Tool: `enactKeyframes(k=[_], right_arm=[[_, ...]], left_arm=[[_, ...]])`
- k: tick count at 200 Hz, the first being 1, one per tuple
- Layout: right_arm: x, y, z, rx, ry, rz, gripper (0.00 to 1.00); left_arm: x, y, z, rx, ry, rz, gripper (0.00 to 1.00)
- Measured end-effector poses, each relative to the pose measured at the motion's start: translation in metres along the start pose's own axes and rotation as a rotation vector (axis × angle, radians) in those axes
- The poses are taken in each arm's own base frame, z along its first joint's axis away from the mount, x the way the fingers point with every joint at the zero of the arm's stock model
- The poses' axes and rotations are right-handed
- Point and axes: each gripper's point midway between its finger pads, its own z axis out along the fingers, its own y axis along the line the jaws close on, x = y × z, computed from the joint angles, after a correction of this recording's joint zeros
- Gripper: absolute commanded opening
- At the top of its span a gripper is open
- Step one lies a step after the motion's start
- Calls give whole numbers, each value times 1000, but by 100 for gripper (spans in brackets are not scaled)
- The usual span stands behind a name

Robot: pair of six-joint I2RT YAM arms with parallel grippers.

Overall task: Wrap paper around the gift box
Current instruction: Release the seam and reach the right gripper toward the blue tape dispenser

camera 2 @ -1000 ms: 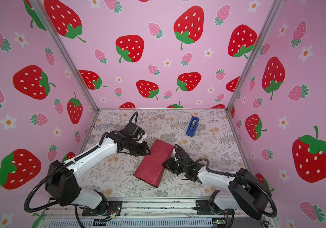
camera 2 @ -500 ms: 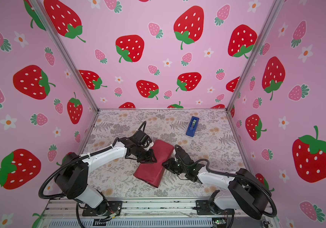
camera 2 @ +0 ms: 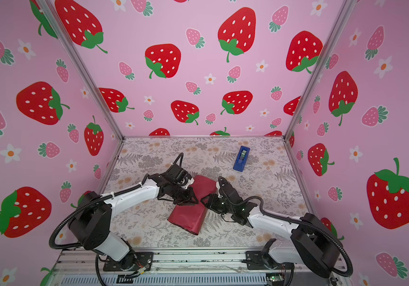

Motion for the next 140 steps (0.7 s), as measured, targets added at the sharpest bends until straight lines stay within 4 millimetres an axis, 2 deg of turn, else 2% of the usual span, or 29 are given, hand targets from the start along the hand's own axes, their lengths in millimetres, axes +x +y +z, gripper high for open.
enactKeyframes(k=[50, 93, 140], right_arm=[[3, -19, 12, 63, 29, 14, 39], [4, -25, 12, 84, 36, 2, 27], [0, -23, 14, 68, 34, -1, 22]], left_arm=[[0, -1, 2, 16, -3, -3, 24], [0, -2, 3, 26, -3, -3, 24], [0, -4, -1, 26, -14, -10, 28]])
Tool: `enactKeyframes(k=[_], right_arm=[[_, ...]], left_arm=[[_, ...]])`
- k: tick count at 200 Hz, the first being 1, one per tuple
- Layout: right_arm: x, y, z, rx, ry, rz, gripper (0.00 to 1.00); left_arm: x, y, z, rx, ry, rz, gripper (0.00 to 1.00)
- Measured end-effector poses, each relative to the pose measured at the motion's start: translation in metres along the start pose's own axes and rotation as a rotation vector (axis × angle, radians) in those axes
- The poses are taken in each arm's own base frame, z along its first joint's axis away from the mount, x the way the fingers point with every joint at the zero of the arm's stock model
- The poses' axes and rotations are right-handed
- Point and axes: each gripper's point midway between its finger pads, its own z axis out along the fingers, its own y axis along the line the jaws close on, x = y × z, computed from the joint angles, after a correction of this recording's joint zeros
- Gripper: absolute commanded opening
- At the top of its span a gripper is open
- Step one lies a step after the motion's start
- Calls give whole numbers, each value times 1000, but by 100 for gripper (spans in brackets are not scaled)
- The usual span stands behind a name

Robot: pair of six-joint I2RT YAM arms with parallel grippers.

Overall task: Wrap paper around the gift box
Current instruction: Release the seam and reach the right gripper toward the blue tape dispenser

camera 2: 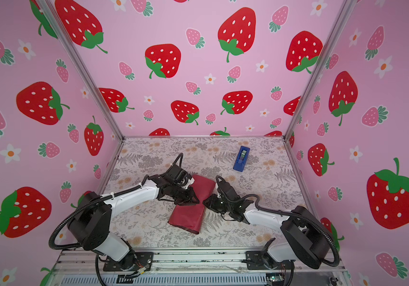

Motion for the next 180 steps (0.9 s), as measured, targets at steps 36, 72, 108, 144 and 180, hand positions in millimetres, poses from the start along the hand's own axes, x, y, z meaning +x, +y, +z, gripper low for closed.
enactKeyframes(k=[36, 72, 108, 144, 180], right_arm=[[-2, 2, 1, -15, -1, -13, 19], [-2, 4, 3, -24, 5, -19, 19], [-1, 4, 3, -26, 10, -19, 19], [-1, 4, 2, -23, 12, -21, 23], [-4, 3, -5, 9, 15, -34, 31]], left_arm=[[4, 5, -13, -49, -24, -12, 28], [7, 17, -22, -115, -47, -32, 26], [9, 27, -17, -129, -42, -56, 25], [8, 27, -15, -107, -44, -69, 25], [8, 27, -15, -86, -47, -69, 24]])
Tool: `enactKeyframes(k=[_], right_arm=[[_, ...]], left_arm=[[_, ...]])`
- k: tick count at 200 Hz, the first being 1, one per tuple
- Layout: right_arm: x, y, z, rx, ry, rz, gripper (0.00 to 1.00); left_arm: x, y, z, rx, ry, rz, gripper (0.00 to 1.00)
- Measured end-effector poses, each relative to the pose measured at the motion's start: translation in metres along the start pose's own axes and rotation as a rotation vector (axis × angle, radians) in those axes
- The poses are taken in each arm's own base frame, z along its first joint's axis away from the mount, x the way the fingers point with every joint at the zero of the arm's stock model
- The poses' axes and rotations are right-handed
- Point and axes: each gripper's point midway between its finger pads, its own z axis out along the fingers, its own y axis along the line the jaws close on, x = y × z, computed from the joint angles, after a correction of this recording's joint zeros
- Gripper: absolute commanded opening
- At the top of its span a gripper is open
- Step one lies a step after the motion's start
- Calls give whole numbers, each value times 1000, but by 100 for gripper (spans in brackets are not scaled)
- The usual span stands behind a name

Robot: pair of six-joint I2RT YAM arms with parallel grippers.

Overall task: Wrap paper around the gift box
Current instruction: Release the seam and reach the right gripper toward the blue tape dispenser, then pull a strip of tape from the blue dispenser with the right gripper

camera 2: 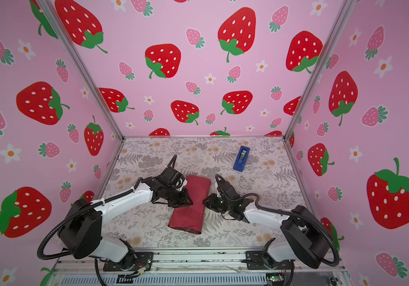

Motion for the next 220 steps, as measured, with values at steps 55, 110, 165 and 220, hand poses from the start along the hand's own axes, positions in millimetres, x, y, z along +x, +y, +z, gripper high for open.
enactKeyframes(k=[55, 110, 165, 220], right_arm=[[-75, 34, -57, -33, -184, -76, 36], [-165, -24, -105, 54, -326, -42, 36], [-230, -96, -103, 51, -293, 73, 36], [-284, -122, -84, -24, -278, 105, 32]], left_arm=[[0, 1, 0, 11, 2, -4, 24], [0, 1, 0, 16, 9, -6, 24], [0, 1, 1, 23, 16, -10, 24], [0, 1, 1, 25, 17, -11, 24]])
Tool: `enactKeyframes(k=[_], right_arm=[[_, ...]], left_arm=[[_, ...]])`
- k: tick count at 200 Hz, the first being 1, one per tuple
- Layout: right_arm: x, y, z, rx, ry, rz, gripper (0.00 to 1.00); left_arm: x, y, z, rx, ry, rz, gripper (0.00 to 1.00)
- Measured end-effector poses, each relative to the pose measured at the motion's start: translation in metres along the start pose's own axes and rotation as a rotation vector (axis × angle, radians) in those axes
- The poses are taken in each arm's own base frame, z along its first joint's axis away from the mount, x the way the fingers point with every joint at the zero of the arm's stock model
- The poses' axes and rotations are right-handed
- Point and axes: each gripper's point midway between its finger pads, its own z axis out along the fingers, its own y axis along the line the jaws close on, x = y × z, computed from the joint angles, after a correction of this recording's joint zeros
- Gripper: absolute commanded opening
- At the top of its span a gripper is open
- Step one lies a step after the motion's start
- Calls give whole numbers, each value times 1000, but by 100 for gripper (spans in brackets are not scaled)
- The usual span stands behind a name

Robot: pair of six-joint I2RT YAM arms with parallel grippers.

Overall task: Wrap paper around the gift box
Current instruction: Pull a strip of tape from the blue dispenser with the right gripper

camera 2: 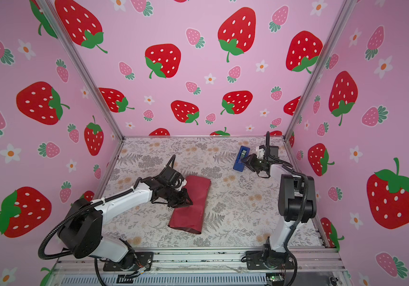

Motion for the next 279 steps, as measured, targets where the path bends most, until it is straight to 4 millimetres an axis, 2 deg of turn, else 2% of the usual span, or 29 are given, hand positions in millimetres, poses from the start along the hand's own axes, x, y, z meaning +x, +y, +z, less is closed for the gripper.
enactKeyframes(k=[41, 67, 116, 171, 210, 251, 279], right_arm=[[-22, -14, 23, -25, 15, 30, 30], [-23, -24, 34, -25, 33, 55, 30], [-23, -18, 44, -119, 56, 87, 25], [-16, -18, 45, -165, 66, 154, 15], [-17, -18, 45, -168, 67, 182, 0], [-18, -16, 43, -169, 66, 189, 0], [-20, -4, 34, -176, 50, 175, 0]], left_arm=[[0, 1, 1, 3, 6, -4, 23], [0, 1, 1, 7, 8, -6, 23], [0, 1, 1, 10, 15, -11, 23], [-3, -3, 3, 22, 24, -7, 23], [-3, -4, 3, 27, 25, -3, 23], [-3, -4, 3, 28, 25, -2, 23], [-3, -4, 3, 30, 26, -3, 23]])
